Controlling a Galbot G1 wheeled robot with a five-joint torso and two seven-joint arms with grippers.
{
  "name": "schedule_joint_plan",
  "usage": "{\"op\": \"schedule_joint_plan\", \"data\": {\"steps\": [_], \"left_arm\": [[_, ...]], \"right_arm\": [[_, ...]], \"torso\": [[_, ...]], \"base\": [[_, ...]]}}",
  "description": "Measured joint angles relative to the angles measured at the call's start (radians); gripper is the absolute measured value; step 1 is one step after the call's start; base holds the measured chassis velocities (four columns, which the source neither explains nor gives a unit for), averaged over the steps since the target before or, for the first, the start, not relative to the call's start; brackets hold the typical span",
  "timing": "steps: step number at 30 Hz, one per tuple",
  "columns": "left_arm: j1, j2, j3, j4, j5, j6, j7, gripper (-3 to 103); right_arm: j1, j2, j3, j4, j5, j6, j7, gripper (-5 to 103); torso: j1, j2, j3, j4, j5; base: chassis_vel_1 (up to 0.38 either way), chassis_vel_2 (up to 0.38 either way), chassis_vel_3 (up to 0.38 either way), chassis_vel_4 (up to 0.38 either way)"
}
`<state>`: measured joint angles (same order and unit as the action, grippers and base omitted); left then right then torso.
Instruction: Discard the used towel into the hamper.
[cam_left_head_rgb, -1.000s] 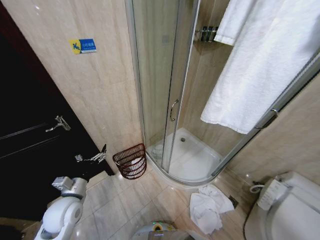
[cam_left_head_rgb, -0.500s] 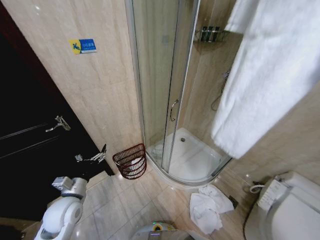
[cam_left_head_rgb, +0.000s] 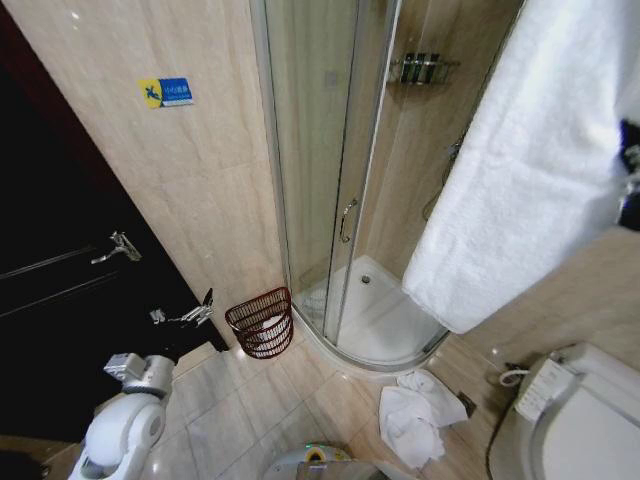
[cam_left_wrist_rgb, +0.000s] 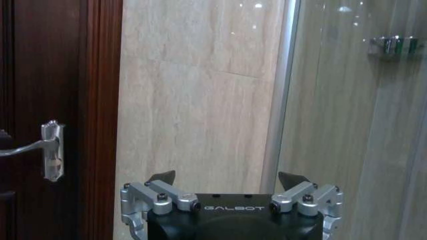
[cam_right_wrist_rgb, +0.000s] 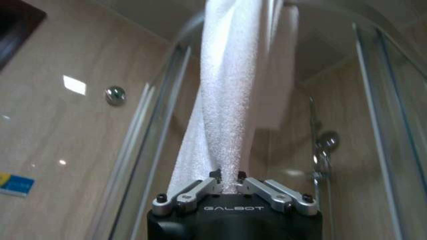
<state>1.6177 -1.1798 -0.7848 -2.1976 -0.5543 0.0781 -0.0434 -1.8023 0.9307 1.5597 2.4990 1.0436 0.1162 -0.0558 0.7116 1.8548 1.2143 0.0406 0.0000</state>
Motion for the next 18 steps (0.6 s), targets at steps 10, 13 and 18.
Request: {"op": "schedule_joint_plan", "data": {"steps": [10,13,18], "left_arm": [[0.0,0.0,0.0,0.0,0.0,0.0,0.0,100],[0.0,0.0,0.0,0.0,0.0,0.0,0.0,100],[0.0,0.0,0.0,0.0,0.0,0.0,0.0,100]], "right_arm": [[0.002,0.047,-0.081,-0.059,-0.068,0.004,-0.026,4],[0.002,0.056,-0.112,-0.085,-0.085,0.01,-0.033,4],[0.003,0.075,-0.17,-0.131,-0.132,0.032,-0.058,4]], "torso": [[0.0,0.0,0.0,0.0002,0.0],[0.0,0.0,0.0,0.0002,-0.0002],[0.0,0.0,0.0,0.0002,0.0]], "base": [[0.0,0.0,0.0,0.0],[0.0,0.0,0.0,0.0],[0.0,0.0,0.0,0.0]]}}
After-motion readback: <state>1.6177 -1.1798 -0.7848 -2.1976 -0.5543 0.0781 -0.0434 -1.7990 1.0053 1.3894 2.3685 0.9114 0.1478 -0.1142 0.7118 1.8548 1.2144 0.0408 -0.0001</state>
